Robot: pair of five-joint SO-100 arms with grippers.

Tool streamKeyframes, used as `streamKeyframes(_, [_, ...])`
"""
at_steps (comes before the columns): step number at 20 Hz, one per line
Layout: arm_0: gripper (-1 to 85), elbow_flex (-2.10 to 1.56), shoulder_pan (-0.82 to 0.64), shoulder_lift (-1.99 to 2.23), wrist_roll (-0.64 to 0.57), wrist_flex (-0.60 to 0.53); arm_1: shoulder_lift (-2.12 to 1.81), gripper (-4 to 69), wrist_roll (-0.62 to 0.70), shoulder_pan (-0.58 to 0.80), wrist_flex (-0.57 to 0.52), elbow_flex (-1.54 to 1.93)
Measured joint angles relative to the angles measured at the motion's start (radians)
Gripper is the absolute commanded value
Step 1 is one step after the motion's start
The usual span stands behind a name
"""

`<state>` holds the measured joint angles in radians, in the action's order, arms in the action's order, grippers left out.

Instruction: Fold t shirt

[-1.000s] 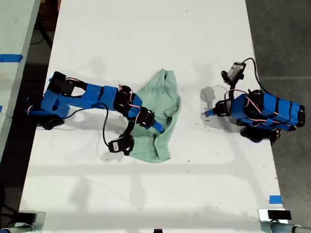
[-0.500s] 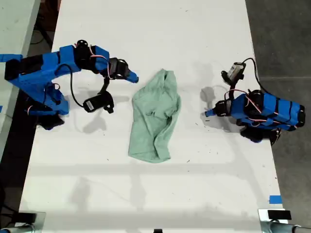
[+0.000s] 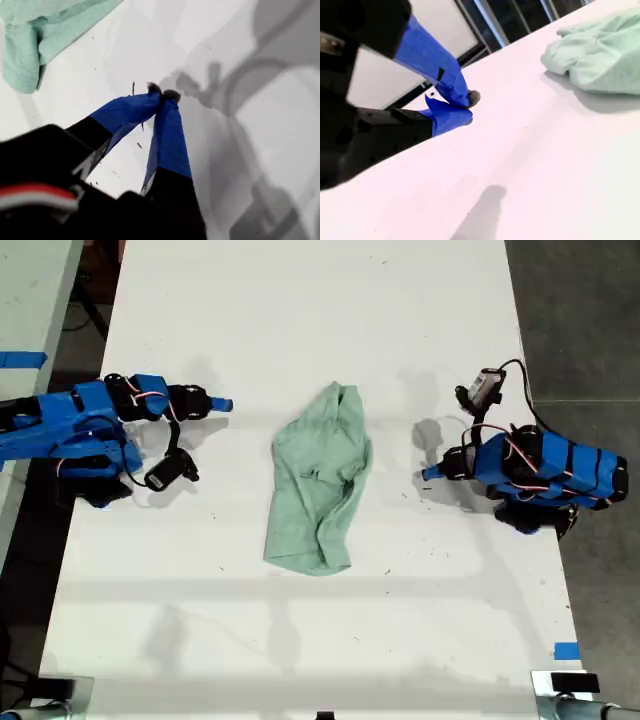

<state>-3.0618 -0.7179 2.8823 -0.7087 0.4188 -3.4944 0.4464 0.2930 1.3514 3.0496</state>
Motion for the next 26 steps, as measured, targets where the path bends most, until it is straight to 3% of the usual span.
streamKeyframes(3, [-0.3, -0.175, -0.046, 0.485, -0.002, 0.207, 0.000, 1.0, -0.002, 0.000, 0.000, 0.000])
streamKeyframes(6, [-0.3, -0.184, -0.058, 0.673, -0.002, 0.273, 0.000, 1.0, -0.002, 0.000, 0.000, 0.000])
streamKeyframes(26, [-0.3, -0.189, -0.100, 0.706, 0.023, 0.301, 0.000, 1.0, -0.002, -0.002, 0.000, 0.000])
